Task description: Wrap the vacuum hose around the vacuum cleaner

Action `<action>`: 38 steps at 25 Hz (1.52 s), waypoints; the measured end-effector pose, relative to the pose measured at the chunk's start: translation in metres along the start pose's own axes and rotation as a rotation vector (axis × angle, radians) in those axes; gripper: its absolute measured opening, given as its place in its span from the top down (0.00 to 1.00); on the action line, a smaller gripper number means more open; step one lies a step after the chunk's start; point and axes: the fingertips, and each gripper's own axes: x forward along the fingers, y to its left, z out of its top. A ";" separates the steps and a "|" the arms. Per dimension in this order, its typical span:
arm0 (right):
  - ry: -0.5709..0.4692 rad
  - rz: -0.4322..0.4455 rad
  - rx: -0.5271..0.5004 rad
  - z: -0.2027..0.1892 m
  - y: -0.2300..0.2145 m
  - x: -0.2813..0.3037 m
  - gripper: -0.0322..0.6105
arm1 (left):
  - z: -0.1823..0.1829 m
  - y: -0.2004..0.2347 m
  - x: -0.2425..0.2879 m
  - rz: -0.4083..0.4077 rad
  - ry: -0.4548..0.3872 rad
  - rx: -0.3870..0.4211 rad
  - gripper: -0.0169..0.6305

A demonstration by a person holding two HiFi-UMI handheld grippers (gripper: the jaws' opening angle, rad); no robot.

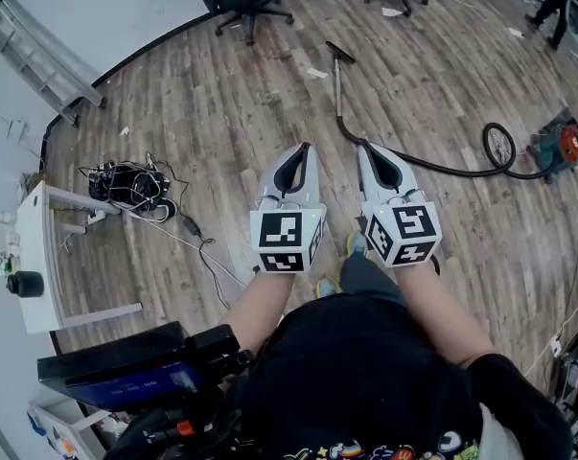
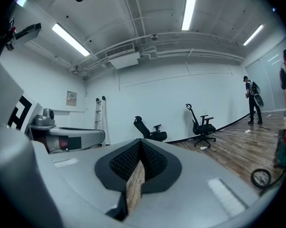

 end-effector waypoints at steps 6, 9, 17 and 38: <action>0.011 -0.017 0.021 -0.007 -0.045 0.050 0.92 | -0.008 0.009 0.064 -0.020 0.037 0.002 0.97; 0.015 -0.013 0.039 -0.005 -0.071 0.095 0.92 | -0.001 0.027 0.111 -0.018 0.048 0.028 0.97; 0.063 0.042 0.076 0.009 -0.143 0.224 0.92 | 0.014 0.073 0.246 0.018 0.091 0.023 0.97; 0.089 -0.001 0.066 0.026 -0.182 0.366 0.92 | 0.025 0.165 0.371 -0.040 0.125 0.024 0.97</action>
